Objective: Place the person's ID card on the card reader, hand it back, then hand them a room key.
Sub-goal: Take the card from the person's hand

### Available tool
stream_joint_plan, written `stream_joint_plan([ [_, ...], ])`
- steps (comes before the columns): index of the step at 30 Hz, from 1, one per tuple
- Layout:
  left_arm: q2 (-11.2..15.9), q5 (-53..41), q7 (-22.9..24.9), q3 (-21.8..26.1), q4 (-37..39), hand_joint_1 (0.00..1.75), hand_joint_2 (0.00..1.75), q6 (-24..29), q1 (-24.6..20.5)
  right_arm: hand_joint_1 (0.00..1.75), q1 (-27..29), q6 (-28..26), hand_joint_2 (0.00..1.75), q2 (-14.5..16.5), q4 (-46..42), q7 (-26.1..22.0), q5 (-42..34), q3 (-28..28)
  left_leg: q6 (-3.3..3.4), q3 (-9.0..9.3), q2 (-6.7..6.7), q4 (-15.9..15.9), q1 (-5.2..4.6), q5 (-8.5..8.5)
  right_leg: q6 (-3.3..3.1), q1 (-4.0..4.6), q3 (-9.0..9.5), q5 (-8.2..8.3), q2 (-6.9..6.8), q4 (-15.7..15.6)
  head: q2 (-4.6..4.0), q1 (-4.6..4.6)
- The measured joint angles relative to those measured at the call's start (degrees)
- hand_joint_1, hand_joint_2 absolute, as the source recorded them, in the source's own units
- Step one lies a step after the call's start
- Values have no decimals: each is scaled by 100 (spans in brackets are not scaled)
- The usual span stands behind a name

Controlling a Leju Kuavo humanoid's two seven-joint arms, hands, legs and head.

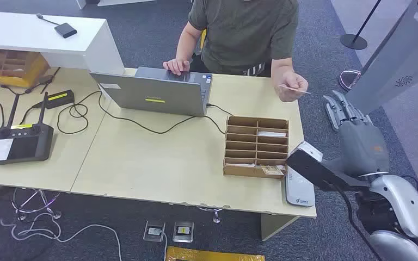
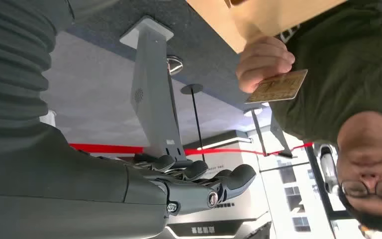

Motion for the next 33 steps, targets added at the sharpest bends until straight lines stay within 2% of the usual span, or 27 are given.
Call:
stream_joint_plan([
  [8,10,-74,8,1,0,0,0,-7,4,0,290,-236,175,167,231,-6,512,-10,0,1,0,0,0,0,0,0,0,0,0,0,0,-1],
  [15,13,-161,67,0,0,0,0,-31,11,0,553,-324,175,252,420,-6,571,-179,0,2,2,0,-1,0,0,0,-1,0,2,0,0,-1],
  [19,19,-182,68,0,-8,0,0,-34,14,175,640,-316,175,268,509,8,552,-262,0,2,2,0,0,0,0,0,-1,0,2,-1,0,-1],
  [33,39,-261,68,-2,-14,0,0,-98,17,175,870,-206,175,315,691,15,523,-453,0,3,6,1,-1,0,0,0,-2,0,6,-1,0,-1],
])
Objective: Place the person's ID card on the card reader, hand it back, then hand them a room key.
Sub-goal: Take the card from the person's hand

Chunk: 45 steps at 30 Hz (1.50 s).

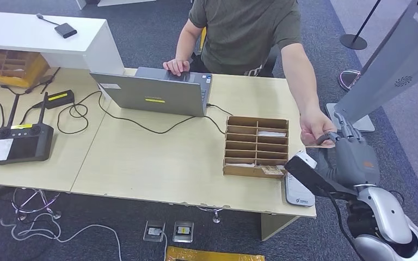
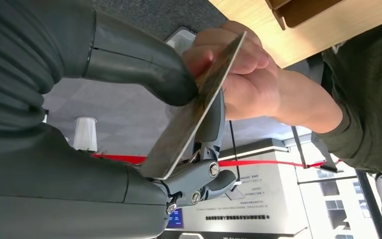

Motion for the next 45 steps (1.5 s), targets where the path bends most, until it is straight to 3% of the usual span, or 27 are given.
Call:
stream_joint_plan([
  [17,22,-116,0,0,-2,0,0,-17,5,175,373,274,175,94,147,-10,651,-109,0,1,2,0,0,0,0,0,0,0,1,0,0,1],
  [28,26,-149,57,0,-4,0,0,49,7,175,538,531,175,284,776,-277,511,-81,0,0,2,0,0,0,0,0,0,0,1,0,0,-1],
  [45,28,-320,55,0,-4,0,0,14,5,175,602,297,175,752,2134,-605,-86,12,0,-1,2,0,0,0,0,0,0,0,1,0,0,0],
])
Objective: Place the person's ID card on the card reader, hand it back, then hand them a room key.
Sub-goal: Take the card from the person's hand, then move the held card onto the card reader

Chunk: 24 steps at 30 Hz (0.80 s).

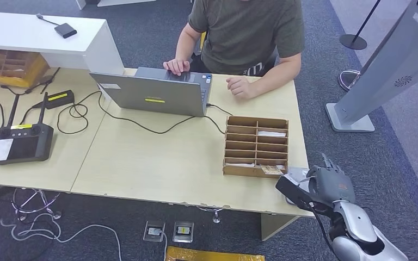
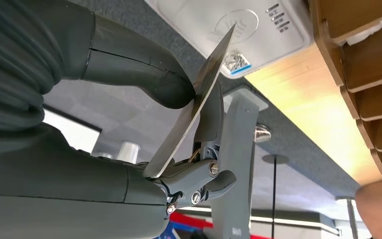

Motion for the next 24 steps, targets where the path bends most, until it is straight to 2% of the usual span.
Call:
stream_joint_plan([
  [9,1,-1,0,0,0,0,0,24,0,175,-7,-113,175,221,295,-96,-214,49,0,0,0,0,0,0,0,0,0,0,0,0,0,1],
  [24,2,-1,8,2,0,0,0,85,1,175,-21,-307,175,352,528,-106,-510,40,0,2,0,0,0,0,0,0,-1,0,1,0,0,0],
])
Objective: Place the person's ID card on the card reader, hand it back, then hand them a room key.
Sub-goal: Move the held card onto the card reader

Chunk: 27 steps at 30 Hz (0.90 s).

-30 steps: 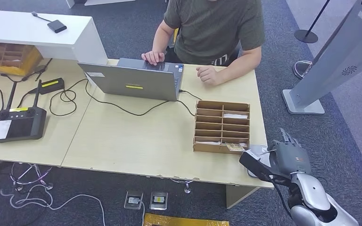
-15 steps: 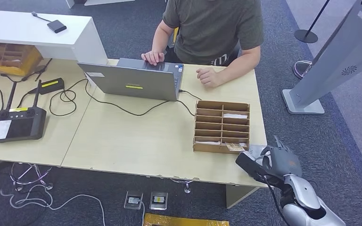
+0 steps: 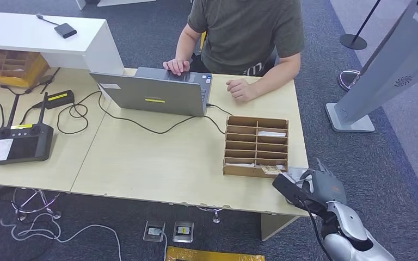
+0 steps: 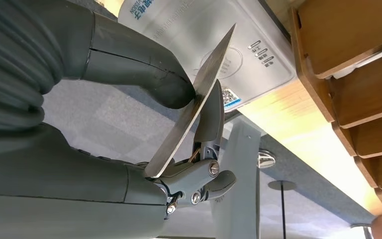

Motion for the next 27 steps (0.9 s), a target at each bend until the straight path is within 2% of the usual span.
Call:
stream_joint_plan([
  [8,0,-62,5,-2,0,0,0,18,2,175,186,-175,175,-45,19,60,-330,-152,0,1,1,0,0,0,0,0,0,0,1,0,0,1],
  [27,24,-201,5,4,0,0,0,-11,5,175,471,-325,175,-110,-252,27,-523,-325,0,3,3,0,0,0,1,0,2,1,2,0,0,1],
])
